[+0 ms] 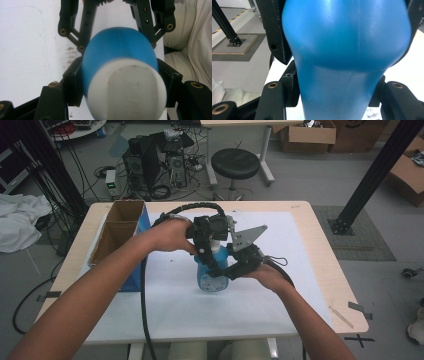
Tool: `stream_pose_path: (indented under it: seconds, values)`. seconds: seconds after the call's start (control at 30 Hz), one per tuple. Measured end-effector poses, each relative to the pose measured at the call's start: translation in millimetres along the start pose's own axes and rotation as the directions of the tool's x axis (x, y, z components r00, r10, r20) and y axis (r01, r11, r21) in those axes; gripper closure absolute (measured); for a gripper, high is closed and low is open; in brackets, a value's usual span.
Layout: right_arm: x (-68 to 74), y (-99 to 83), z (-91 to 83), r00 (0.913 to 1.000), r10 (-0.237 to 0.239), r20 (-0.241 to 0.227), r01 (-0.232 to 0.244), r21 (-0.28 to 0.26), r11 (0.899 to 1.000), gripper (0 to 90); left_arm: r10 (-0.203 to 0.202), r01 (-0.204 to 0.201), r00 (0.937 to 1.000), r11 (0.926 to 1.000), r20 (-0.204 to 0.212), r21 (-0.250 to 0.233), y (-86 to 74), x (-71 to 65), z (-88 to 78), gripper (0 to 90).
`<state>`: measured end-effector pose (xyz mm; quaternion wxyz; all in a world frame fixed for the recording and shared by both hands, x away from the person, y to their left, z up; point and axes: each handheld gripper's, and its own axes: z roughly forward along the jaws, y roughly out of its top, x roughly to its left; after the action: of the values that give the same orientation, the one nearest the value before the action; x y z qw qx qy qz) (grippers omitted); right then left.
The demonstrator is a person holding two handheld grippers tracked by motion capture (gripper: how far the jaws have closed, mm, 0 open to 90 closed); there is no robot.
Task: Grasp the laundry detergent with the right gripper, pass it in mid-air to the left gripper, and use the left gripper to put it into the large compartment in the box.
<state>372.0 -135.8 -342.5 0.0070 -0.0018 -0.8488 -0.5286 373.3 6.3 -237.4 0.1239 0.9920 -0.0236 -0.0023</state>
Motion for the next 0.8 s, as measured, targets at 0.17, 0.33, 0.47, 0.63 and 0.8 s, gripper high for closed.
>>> stream_pose_path:
  seconds: [0.17, 0.33, 0.47, 0.63, 0.8]
  values:
    - [0.5, 0.1, 0.0, 1.0000, -0.002, 0.000, 0.002, -0.002, 1.000, 44.0, 0.000, 0.000, 1.0000, 1.0000, 0.001, -0.001, 0.2, -0.6, -0.4, 37.0]
    - [1.7, 0.3, 0.1, 1.0000, -0.009, 0.000, 0.009, 0.003, 1.000, 43.8, 0.008, -0.008, 1.0000, 1.0000, 0.000, -0.001, 0.7, -2.1, -0.1, 37.4]
    - [3.0, 1.2, -1.2, 0.9999, -0.013, 0.006, 0.013, 0.002, 1.000, 43.5, 0.007, -0.007, 1.0000, 0.9999, 0.000, -0.009, 1.1, -3.1, -2.1, 37.6]
    - [4.3, 1.5, -1.4, 0.9999, -0.013, 0.010, 0.013, 0.004, 1.000, 42.9, 0.006, -0.006, 1.0000, 1.0000, 0.002, -0.005, 1.9, -4.0, -2.6, 37.8]
    - [6.5, 0.6, -7.1, 0.9994, 0.009, 0.034, -0.009, -0.015, 1.000, 27.8, 0.001, -0.001, 1.0000, 1.0000, -0.002, -0.006, 1.6, -4.8, -6.8, 37.8]
